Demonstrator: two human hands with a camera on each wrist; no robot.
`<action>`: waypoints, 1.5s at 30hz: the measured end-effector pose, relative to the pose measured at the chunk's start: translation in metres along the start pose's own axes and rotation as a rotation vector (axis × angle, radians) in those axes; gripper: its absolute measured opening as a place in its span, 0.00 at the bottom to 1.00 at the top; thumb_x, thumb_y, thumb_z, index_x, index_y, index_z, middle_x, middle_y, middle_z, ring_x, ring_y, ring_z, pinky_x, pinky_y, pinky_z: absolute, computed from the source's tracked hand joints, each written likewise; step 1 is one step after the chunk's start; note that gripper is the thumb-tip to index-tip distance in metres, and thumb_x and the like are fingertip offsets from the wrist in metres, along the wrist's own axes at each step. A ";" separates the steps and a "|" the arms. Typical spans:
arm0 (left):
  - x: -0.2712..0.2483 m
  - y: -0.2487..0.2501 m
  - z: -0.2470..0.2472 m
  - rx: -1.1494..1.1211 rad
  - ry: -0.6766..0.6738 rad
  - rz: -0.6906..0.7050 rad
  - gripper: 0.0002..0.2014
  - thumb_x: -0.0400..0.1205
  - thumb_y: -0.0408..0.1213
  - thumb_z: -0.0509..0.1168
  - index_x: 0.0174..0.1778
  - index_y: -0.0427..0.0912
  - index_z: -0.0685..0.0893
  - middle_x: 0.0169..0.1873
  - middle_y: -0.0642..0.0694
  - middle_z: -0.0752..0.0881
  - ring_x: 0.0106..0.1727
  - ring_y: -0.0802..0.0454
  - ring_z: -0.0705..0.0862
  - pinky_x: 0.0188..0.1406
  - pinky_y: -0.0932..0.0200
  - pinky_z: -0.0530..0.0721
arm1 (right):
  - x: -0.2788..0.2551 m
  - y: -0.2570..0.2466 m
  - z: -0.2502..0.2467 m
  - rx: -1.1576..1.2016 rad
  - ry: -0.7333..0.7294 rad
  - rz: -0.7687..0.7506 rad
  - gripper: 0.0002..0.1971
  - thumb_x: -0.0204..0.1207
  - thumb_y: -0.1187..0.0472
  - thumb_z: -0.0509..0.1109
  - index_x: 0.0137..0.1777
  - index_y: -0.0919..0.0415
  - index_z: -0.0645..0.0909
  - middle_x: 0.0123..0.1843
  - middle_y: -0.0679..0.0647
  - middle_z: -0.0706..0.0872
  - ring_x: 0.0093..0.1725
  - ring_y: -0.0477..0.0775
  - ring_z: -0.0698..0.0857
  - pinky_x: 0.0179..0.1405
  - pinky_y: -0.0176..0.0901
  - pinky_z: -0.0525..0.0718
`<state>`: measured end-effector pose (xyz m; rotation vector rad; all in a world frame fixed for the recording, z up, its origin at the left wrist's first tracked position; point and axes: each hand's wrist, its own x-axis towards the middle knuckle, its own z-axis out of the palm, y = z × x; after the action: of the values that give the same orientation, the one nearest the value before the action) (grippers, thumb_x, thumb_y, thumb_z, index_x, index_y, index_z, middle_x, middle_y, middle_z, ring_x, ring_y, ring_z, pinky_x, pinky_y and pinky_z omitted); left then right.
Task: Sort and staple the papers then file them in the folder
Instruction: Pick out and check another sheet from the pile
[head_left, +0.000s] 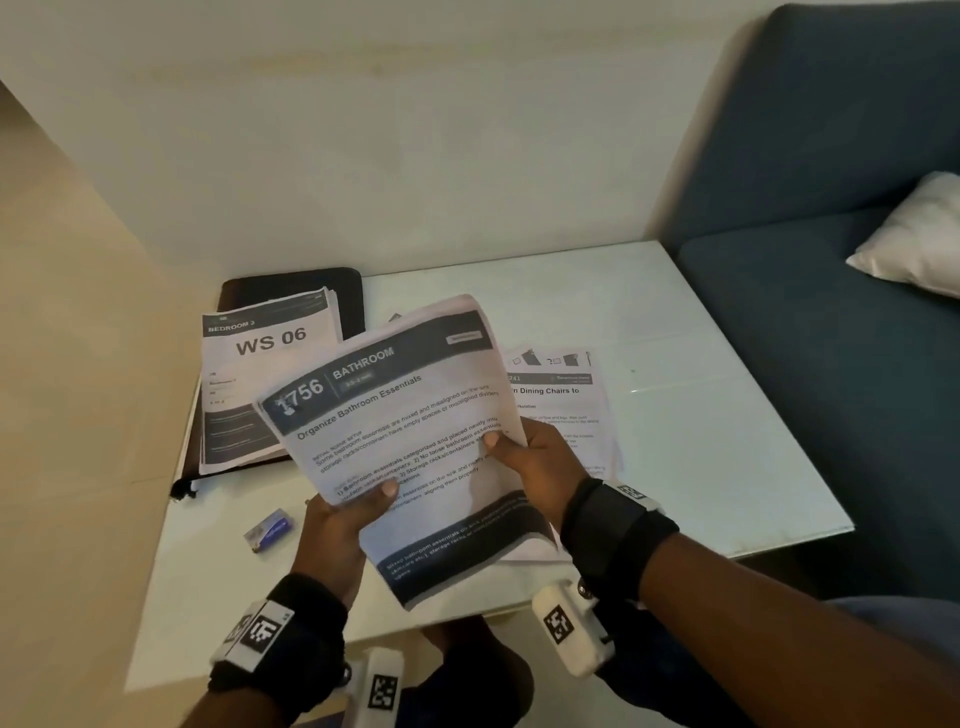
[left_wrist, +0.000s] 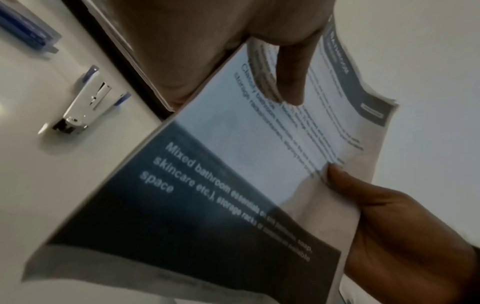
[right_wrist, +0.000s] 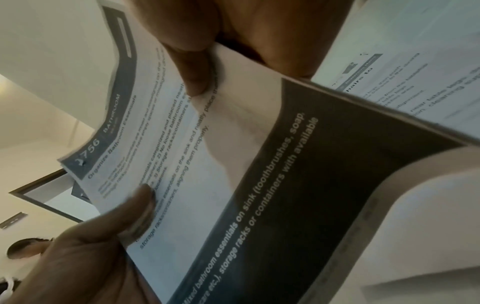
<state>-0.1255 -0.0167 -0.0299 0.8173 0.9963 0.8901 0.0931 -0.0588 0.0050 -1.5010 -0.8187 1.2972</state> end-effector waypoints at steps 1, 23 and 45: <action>-0.001 -0.002 0.001 0.038 0.018 0.011 0.22 0.75 0.34 0.76 0.66 0.41 0.83 0.60 0.42 0.89 0.61 0.40 0.88 0.55 0.44 0.87 | 0.001 0.001 -0.001 0.022 0.000 0.009 0.09 0.85 0.57 0.64 0.57 0.55 0.86 0.54 0.50 0.92 0.52 0.50 0.90 0.55 0.44 0.87; 0.011 0.062 -0.022 0.141 0.416 0.371 0.20 0.82 0.27 0.68 0.69 0.44 0.82 0.57 0.56 0.89 0.53 0.54 0.88 0.46 0.57 0.87 | 0.068 0.088 -0.114 -0.784 0.527 0.603 0.39 0.62 0.51 0.86 0.63 0.64 0.67 0.63 0.66 0.81 0.61 0.70 0.83 0.58 0.58 0.84; 0.007 0.063 -0.016 0.128 0.379 0.314 0.20 0.81 0.23 0.67 0.43 0.58 0.90 0.45 0.62 0.91 0.50 0.55 0.88 0.49 0.55 0.82 | 0.050 0.016 -0.134 -0.706 0.639 0.202 0.08 0.80 0.70 0.59 0.49 0.58 0.77 0.56 0.62 0.85 0.48 0.60 0.76 0.50 0.47 0.75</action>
<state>-0.1529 0.0178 0.0178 0.9502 1.2853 1.2935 0.2329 -0.0485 -0.0292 -2.4335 -0.7309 0.5766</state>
